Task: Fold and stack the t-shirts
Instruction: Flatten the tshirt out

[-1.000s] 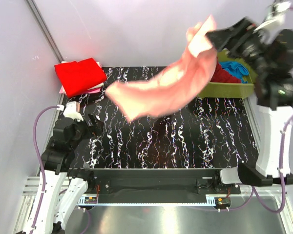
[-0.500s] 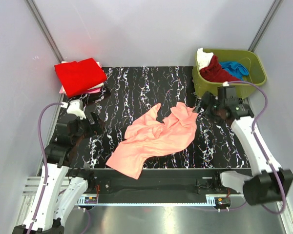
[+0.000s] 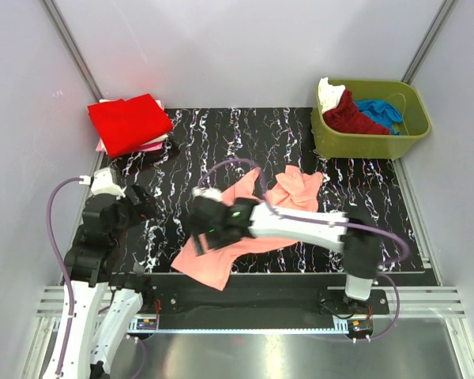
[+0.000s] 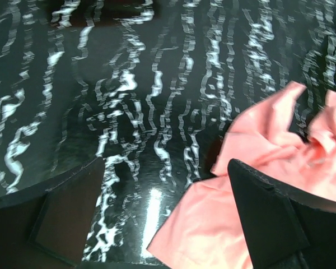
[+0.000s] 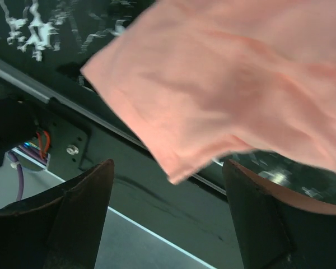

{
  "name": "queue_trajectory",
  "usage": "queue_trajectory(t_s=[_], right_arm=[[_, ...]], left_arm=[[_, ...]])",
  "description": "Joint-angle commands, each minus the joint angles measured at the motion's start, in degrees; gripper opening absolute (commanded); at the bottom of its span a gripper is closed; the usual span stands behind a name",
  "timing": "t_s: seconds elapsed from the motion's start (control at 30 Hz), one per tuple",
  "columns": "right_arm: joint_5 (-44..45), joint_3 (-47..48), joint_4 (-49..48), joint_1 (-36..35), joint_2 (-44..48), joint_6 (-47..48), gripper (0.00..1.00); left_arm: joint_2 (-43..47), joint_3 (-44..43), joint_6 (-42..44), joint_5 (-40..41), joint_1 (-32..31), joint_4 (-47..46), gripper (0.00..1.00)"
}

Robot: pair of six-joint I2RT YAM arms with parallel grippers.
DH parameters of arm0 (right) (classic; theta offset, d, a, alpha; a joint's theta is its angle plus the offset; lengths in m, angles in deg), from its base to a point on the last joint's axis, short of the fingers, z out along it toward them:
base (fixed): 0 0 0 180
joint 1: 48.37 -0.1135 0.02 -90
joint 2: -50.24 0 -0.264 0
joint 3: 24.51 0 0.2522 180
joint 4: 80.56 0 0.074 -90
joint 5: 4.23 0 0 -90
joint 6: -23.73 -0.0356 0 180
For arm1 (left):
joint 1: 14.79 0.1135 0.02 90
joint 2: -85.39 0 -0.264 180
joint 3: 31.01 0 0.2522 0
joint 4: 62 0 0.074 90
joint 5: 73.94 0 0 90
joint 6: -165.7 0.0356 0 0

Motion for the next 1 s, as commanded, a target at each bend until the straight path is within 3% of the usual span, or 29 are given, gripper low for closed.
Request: queue_trajectory(t_s=[0.0,0.13,0.33,0.7,0.9,0.97], right_arm=[[3.94,12.92,2.54,-5.61,-10.13,-0.63,0.85],[2.62,28.54,5.71,-8.25,-25.4,1.56,0.81],[0.95,42.02,9.05,-10.1,-38.43,3.06,0.79],[2.88,48.99,11.6,-10.02,-48.38,3.59,0.72],[5.16,49.07,13.27,-9.58,-49.53,2.8,0.58],[6.13,49.16,14.41,-9.4,-50.66,2.54,0.41]], left_arm=[[2.0,-2.06,-2.14,9.38,1.37,0.7,0.99],[5.43,-2.15,-3.64,13.88,3.66,1.58,0.99],[10.26,-2.24,-5.75,20.04,6.12,2.99,0.99],[11.85,-2.06,-5.4,19.16,6.3,2.81,0.99],[11.85,-2.06,-5.22,18.46,6.39,2.73,0.99],[12.11,-2.06,-5.14,18.2,6.39,2.73,0.99]])
